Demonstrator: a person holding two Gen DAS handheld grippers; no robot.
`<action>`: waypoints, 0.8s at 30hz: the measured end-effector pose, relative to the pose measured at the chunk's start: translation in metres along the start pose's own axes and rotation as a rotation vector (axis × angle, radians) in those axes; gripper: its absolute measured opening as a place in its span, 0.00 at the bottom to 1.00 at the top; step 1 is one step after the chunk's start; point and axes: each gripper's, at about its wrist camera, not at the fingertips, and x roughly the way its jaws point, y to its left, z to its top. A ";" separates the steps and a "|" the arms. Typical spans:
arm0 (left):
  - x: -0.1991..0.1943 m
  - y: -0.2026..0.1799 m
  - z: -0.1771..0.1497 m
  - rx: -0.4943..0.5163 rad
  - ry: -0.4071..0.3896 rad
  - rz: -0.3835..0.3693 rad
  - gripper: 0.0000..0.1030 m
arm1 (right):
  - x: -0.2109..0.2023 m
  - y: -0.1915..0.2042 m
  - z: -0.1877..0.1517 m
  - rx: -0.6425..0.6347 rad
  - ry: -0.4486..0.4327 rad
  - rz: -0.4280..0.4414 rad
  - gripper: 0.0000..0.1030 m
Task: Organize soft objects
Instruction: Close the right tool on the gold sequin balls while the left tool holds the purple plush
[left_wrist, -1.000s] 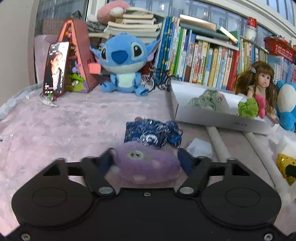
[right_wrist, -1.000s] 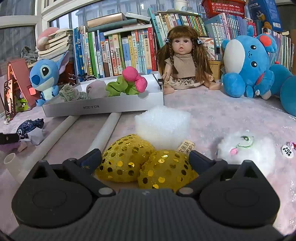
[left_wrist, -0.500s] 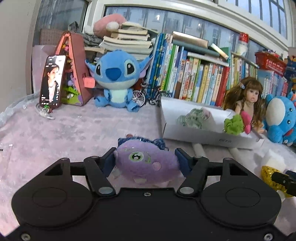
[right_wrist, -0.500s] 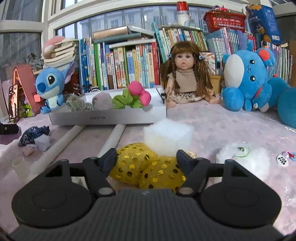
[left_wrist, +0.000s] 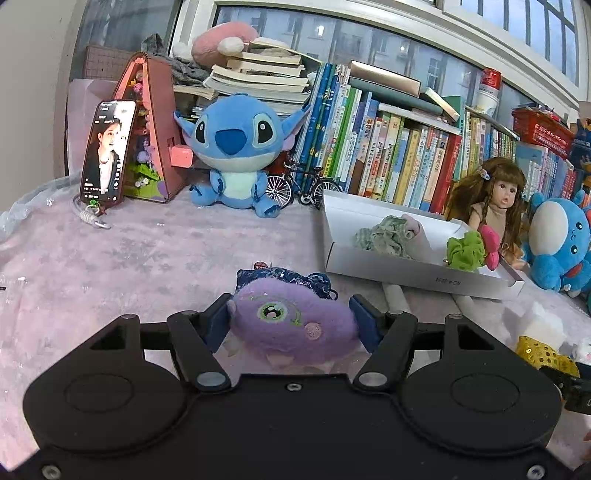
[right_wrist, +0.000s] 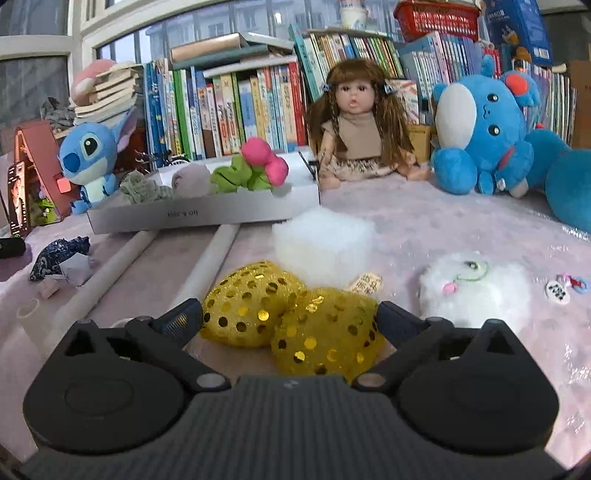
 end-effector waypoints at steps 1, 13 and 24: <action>0.000 0.000 0.000 -0.002 0.001 -0.001 0.64 | 0.002 0.000 0.001 0.012 0.006 -0.003 1.00; 0.002 -0.005 -0.002 0.006 0.010 -0.016 0.64 | 0.026 0.006 0.012 0.059 0.078 -0.095 1.00; 0.000 -0.009 0.000 0.007 0.001 -0.035 0.64 | 0.010 0.003 0.014 0.067 0.039 -0.050 0.81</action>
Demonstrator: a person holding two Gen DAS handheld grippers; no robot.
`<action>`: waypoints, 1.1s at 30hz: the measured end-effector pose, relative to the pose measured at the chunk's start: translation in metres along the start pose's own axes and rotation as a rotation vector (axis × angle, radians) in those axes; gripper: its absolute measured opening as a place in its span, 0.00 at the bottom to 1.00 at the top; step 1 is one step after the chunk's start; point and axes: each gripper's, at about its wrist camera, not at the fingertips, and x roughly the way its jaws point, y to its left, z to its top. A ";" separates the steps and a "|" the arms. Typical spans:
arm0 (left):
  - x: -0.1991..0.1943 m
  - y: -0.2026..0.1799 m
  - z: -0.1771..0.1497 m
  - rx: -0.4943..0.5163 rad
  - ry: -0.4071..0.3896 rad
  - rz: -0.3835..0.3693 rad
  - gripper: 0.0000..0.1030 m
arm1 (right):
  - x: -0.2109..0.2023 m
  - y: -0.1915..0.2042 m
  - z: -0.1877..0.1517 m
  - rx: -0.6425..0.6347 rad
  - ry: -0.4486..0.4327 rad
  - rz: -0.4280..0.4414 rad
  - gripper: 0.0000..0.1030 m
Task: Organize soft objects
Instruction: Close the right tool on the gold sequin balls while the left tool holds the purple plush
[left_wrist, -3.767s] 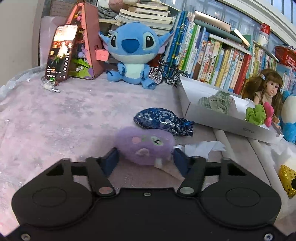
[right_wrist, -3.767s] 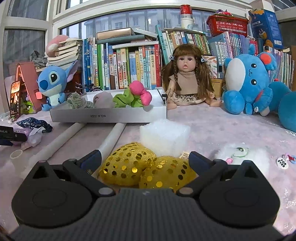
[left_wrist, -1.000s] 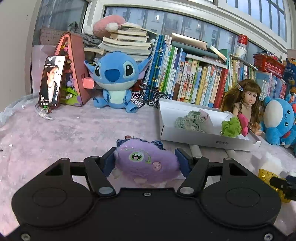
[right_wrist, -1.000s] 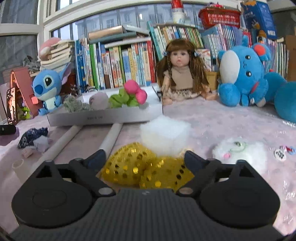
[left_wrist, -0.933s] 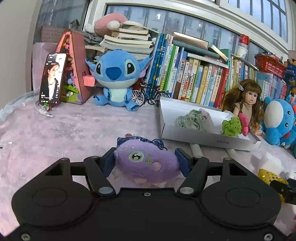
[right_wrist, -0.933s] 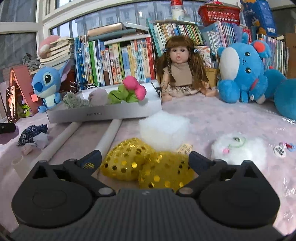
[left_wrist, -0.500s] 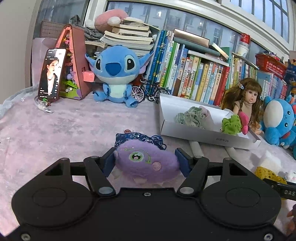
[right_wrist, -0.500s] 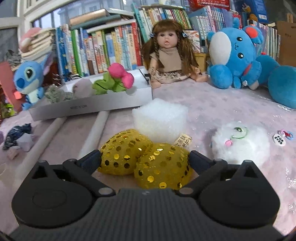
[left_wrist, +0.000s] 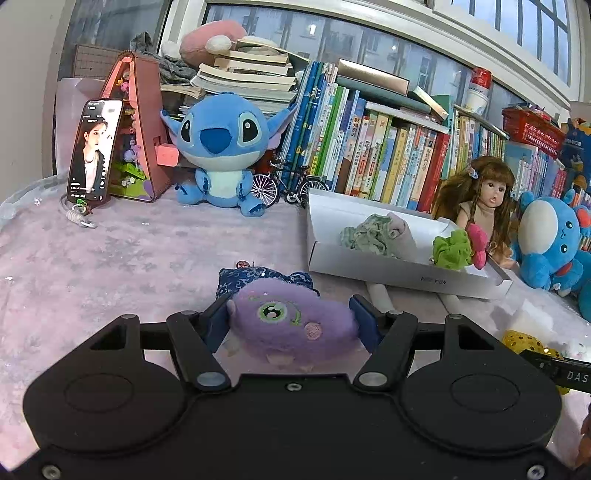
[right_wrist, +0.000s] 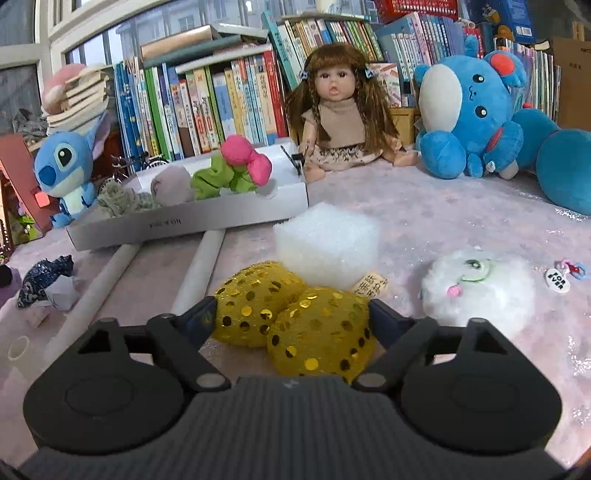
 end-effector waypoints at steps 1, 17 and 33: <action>0.000 0.000 0.000 0.000 -0.002 -0.001 0.64 | -0.001 0.000 0.001 -0.005 -0.003 0.001 0.79; -0.006 -0.002 0.004 0.002 -0.014 -0.011 0.64 | -0.019 -0.001 0.004 0.002 -0.071 0.023 0.79; -0.005 0.002 0.003 -0.006 0.000 -0.003 0.64 | -0.026 -0.014 -0.010 -0.182 0.004 0.071 0.90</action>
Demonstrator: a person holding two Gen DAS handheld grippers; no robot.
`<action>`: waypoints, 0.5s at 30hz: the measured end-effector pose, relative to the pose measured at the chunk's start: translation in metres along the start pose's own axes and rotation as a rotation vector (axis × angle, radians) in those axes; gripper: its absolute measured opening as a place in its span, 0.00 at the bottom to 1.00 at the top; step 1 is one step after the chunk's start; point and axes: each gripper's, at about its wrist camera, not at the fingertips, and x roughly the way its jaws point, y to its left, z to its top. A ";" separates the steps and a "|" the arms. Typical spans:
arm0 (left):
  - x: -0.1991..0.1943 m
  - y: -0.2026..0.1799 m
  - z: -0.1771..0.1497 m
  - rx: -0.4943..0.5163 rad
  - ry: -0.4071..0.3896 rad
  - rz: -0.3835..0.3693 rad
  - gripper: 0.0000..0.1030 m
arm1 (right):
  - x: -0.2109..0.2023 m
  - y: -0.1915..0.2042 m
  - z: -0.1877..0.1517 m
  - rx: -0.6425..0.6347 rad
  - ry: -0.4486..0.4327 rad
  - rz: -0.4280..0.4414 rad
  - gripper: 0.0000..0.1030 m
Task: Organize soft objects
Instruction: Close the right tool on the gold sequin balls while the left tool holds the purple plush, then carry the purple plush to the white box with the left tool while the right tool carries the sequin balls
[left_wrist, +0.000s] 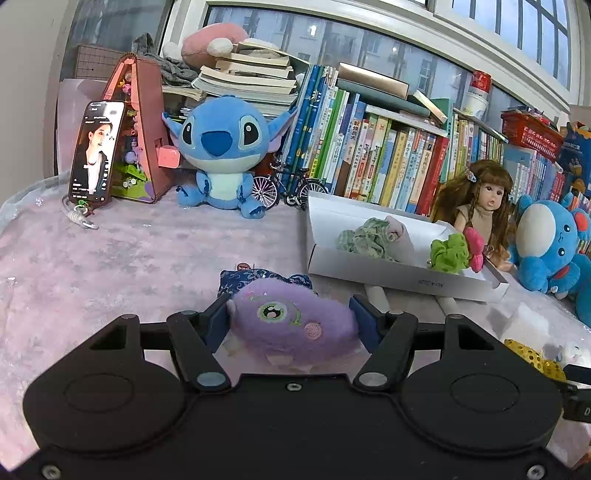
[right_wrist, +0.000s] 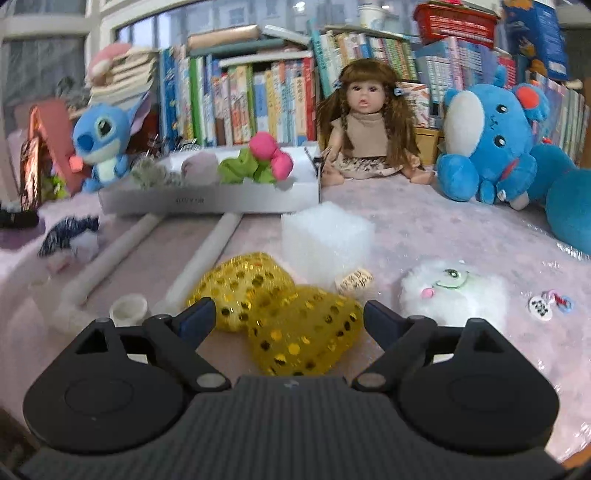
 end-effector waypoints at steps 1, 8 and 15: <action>0.000 0.000 0.000 0.000 0.000 0.001 0.64 | 0.000 0.000 -0.001 -0.022 0.008 -0.005 0.90; 0.002 -0.001 -0.002 0.001 0.003 0.002 0.64 | 0.006 -0.006 -0.005 -0.040 0.037 -0.021 0.88; 0.003 -0.002 -0.002 0.002 0.005 -0.001 0.64 | 0.009 0.006 -0.007 -0.051 0.016 -0.024 0.65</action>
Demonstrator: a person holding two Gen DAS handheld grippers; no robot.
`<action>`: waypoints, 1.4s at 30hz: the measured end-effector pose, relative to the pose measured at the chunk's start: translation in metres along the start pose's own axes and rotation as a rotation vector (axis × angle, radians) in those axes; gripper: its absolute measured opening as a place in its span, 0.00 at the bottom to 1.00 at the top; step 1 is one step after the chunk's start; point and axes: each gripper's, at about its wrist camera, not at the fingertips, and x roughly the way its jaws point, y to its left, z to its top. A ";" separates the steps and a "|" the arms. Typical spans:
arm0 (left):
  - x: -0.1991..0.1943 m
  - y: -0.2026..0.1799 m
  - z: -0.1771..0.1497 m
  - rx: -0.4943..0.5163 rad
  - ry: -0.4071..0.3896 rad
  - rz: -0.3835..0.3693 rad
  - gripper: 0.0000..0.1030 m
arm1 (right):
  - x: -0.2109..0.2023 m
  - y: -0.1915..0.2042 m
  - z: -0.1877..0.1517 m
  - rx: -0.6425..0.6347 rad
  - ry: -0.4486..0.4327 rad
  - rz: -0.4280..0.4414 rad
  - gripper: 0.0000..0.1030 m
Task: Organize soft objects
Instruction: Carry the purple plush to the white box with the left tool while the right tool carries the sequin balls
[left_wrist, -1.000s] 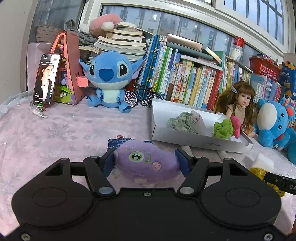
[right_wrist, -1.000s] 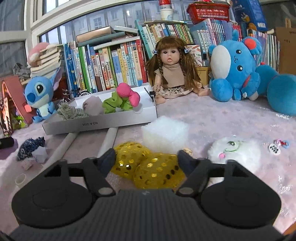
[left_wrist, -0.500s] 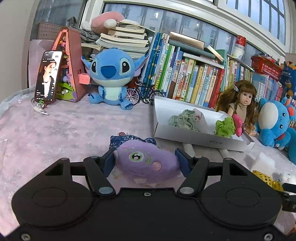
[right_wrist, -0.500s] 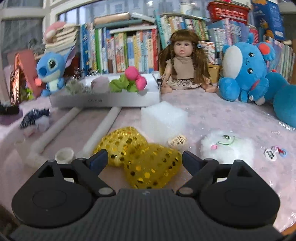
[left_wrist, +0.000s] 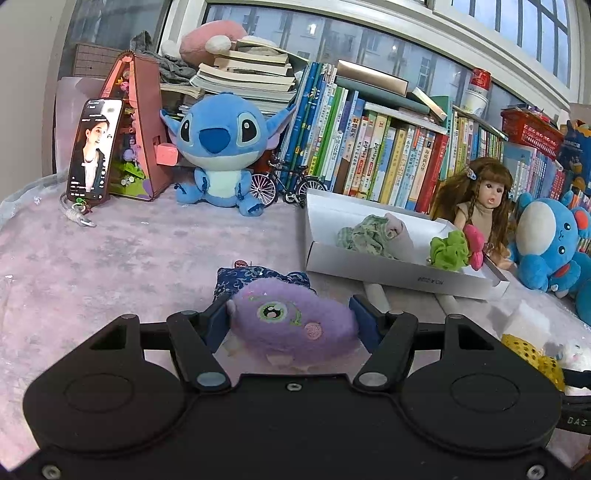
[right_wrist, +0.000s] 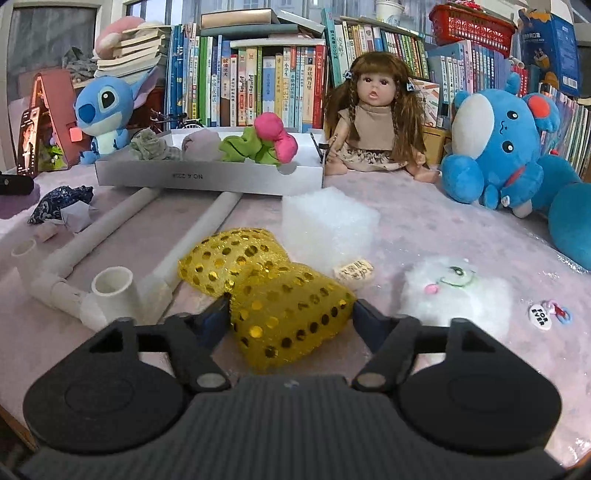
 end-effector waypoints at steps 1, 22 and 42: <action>0.000 0.000 0.000 0.001 -0.001 0.001 0.64 | -0.001 0.001 0.000 0.007 -0.007 -0.001 0.62; 0.007 -0.013 0.042 0.000 -0.058 -0.092 0.64 | -0.017 -0.004 0.050 0.106 -0.140 0.031 0.55; 0.118 -0.049 0.130 -0.061 -0.019 -0.236 0.64 | 0.075 -0.035 0.170 0.224 -0.109 0.117 0.56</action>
